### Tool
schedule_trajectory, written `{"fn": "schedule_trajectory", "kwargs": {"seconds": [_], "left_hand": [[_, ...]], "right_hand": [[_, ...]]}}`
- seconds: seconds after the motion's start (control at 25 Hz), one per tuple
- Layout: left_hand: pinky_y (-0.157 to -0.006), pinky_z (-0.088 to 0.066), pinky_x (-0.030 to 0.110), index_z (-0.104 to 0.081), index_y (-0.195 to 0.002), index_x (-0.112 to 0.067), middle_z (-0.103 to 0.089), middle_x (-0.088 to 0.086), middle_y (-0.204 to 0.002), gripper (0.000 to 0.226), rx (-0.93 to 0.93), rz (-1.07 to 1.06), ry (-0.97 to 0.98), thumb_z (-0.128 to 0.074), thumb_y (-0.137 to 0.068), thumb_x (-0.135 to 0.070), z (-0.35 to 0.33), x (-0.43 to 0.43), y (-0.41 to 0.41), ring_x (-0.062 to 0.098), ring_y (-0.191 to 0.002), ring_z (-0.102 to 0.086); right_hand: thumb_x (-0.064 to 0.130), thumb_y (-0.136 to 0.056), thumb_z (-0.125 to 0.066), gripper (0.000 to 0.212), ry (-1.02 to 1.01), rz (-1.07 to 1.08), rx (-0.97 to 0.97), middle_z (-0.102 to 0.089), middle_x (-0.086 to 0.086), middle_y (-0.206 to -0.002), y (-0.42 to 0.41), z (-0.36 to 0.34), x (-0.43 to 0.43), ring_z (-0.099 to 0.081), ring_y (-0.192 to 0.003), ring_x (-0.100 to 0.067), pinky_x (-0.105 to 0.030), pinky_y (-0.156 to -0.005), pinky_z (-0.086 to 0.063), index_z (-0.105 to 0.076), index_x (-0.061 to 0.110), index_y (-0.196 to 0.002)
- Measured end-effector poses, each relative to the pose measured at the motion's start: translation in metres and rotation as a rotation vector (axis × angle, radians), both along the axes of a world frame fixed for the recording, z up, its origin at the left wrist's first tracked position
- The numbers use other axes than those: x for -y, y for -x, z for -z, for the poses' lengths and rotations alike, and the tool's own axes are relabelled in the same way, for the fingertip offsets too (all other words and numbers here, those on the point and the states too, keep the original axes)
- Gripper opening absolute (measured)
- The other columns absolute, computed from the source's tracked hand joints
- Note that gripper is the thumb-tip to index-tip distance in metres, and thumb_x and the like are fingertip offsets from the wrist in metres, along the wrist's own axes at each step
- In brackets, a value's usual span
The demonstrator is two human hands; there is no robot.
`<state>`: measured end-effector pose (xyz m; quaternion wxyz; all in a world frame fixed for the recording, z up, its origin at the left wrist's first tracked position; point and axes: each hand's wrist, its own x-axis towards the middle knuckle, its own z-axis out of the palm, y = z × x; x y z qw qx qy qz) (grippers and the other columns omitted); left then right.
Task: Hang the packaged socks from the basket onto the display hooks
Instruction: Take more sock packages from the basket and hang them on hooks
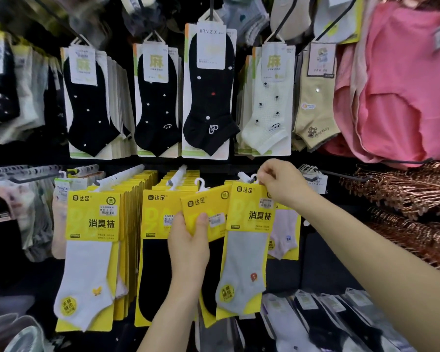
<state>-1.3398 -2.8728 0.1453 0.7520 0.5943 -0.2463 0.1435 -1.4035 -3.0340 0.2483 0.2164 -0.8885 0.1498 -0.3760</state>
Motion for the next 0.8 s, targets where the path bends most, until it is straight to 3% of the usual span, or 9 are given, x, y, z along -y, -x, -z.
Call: {"fn": "schedule_trajectory", "kwargs": {"seconds": [0.24, 0.4, 0.52, 0.64, 0.8], "left_hand": [[-0.056, -0.042, 0.005, -0.054, -0.083, -0.020, -0.061, -0.011, -0.077, 0.009, 0.055, -0.019, 0.046, -0.055, -0.092, -0.017, -0.010, -0.020, -0.007, -0.007, -0.064, -0.055], [-0.059, -0.050, 0.019, -0.054, -0.079, -0.016, -0.060, -0.005, -0.074, 0.012, 0.005, 0.057, 0.026, -0.055, -0.090, -0.015, -0.009, -0.020, -0.004, 0.005, -0.066, -0.056], [-0.049, -0.044, 0.013, -0.054, -0.077, -0.016, -0.057, -0.009, -0.064, 0.012, 0.038, 0.072, -0.051, -0.057, -0.088, -0.017, -0.007, -0.012, -0.001, 0.001, -0.054, -0.049], [-0.050, -0.046, 0.014, -0.060, -0.080, -0.024, -0.063, -0.014, -0.064, 0.008, 0.052, 0.138, -0.104, -0.060, -0.086, -0.019, -0.002, 0.004, 0.010, -0.001, -0.056, -0.055], [-0.057, -0.052, 0.018, -0.061, -0.079, -0.028, -0.068, -0.018, -0.071, 0.012, 0.030, 0.188, -0.139, -0.062, -0.086, -0.018, 0.004, 0.024, 0.022, -0.001, -0.062, -0.062]], "right_hand": [[0.015, -0.092, -0.048, 0.016, 0.027, 0.096, -0.140, -0.053, 0.011, -0.067, -0.021, 0.007, 0.015, -0.052, -0.068, -0.017, -0.029, -0.059, -0.040, -0.057, 0.018, -0.079], [0.021, -0.088, -0.055, 0.015, 0.062, 0.131, 0.020, -0.056, 0.014, -0.070, -0.017, 0.002, 0.009, -0.055, -0.074, -0.014, -0.028, -0.066, -0.044, -0.058, 0.027, -0.074], [0.031, -0.085, -0.059, 0.015, 0.065, -0.083, 0.176, -0.062, 0.014, -0.070, -0.002, 0.002, -0.011, -0.057, -0.068, -0.004, -0.017, -0.059, -0.042, -0.059, 0.032, -0.071], [0.029, -0.084, -0.064, 0.012, 0.003, -0.299, 0.068, -0.065, 0.013, -0.075, 0.011, 0.006, -0.028, -0.060, -0.071, -0.005, -0.021, -0.067, -0.048, -0.065, 0.032, -0.073], [0.014, -0.086, -0.064, 0.010, -0.095, -0.331, -0.060, -0.065, 0.005, -0.068, 0.026, -0.002, -0.020, -0.057, -0.063, -0.008, -0.028, -0.068, -0.049, -0.067, 0.014, -0.077]]}}
